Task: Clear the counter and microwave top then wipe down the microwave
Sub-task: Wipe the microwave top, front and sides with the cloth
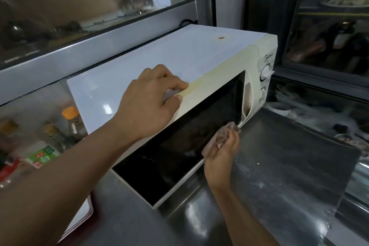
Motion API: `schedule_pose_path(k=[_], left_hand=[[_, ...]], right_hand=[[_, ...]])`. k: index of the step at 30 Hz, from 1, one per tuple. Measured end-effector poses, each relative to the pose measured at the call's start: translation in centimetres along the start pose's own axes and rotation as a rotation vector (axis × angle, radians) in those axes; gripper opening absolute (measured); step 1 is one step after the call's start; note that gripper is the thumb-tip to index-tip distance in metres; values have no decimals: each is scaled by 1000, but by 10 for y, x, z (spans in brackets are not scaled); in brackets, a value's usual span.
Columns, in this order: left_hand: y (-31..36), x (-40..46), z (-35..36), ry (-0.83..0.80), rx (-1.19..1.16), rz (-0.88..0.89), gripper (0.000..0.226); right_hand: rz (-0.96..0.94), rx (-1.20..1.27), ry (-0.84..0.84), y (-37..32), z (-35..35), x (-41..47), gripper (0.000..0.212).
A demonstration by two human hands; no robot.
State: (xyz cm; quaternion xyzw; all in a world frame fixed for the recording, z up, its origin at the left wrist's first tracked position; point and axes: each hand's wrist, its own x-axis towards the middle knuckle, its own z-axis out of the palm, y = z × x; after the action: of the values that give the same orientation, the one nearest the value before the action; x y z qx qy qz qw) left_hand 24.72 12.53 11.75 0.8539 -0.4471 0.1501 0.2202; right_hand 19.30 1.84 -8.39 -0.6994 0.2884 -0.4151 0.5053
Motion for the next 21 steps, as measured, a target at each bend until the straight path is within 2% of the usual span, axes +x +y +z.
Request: schedule_pose_path(k=[4,6,9,11,15,17,21], left_hand=[[1,1,-1,-11,28,-5,42],[1,0,-1,-12,28,5,42],[0,0,-1,-6,20,5,42],[-1,0,-1,-2,19,1,41],[-1,1,0,-13,-4,-22,41],[-2,1,0,-16,-11,-24,41],[0,0,-1,-18,-1,-37,41]], right_hand=[[0,-86,-74,6,-8,4,46],[-61,-64,-18,-19,-13,11,37],[-252,40,48,-70,-13,8,43],[-293,124,82,-91,-11,5,39],[-339,159,86,-77,-1,2,38],[-304,136,42,-54,5,-11,39],[-59,19,-50,-3,8,-41,47]])
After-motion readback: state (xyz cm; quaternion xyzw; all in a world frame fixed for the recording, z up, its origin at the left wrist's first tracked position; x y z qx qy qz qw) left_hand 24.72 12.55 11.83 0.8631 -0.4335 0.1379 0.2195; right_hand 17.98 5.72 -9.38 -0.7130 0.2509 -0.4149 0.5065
